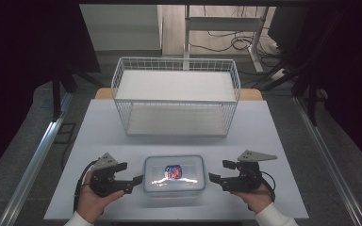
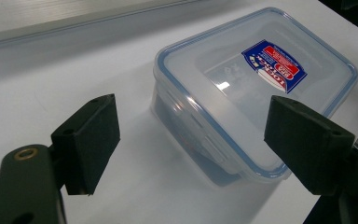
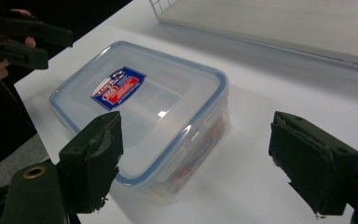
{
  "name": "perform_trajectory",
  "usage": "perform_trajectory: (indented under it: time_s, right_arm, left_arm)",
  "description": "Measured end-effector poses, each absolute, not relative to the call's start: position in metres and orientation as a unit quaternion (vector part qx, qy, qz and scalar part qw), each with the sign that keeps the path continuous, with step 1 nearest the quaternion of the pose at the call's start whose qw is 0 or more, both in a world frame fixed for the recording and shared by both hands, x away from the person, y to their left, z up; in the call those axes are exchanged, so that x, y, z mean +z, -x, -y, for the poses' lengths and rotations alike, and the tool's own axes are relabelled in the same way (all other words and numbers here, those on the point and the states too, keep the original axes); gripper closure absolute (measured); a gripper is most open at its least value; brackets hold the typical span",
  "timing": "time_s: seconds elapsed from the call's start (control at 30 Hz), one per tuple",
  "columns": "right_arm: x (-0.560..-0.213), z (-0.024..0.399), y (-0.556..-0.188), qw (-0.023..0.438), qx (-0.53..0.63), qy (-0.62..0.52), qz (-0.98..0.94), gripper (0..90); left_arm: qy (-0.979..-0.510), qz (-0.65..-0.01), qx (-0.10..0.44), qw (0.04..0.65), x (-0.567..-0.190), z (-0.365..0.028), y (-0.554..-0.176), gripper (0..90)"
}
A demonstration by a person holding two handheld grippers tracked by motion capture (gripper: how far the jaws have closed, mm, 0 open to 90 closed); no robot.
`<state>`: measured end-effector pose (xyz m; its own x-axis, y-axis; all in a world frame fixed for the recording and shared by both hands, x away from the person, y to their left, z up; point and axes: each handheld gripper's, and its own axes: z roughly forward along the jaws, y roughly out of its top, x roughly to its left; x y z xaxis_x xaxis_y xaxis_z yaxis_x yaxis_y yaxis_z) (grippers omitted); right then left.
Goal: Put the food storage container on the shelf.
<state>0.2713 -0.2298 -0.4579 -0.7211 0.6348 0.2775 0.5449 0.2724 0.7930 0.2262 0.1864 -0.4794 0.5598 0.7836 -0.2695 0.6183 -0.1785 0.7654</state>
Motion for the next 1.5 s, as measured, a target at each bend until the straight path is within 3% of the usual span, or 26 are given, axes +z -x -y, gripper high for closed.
perform_trajectory:
  time_s: [0.47, 0.73, 1.27, 1.5]
  right_arm:
    - [-0.463, 0.222, -0.27, 0.025, 0.465, -0.37, -0.804, 18.1]
    - [-0.467, 0.218, -0.271, 0.02, 0.462, -0.366, -0.808, 19.1]
    - [-0.477, 0.212, -0.277, -0.019, 0.465, -0.375, -0.801, 16.5]
    - [-0.482, 0.209, -0.278, -0.026, 0.458, -0.375, -0.805, 16.4]
  left_arm:
    - [-0.759, -0.469, 0.061, 0.448, -0.482, -0.189, -0.227, 17.1]
    - [-0.755, -0.48, 0.012, 0.446, -0.495, -0.186, -0.239, 13.5]
    - [-0.714, -0.496, -0.144, 0.472, -0.524, -0.178, -0.262, 11.8]
    - [-0.719, -0.488, -0.159, 0.468, -0.526, -0.174, -0.261, 17.4]
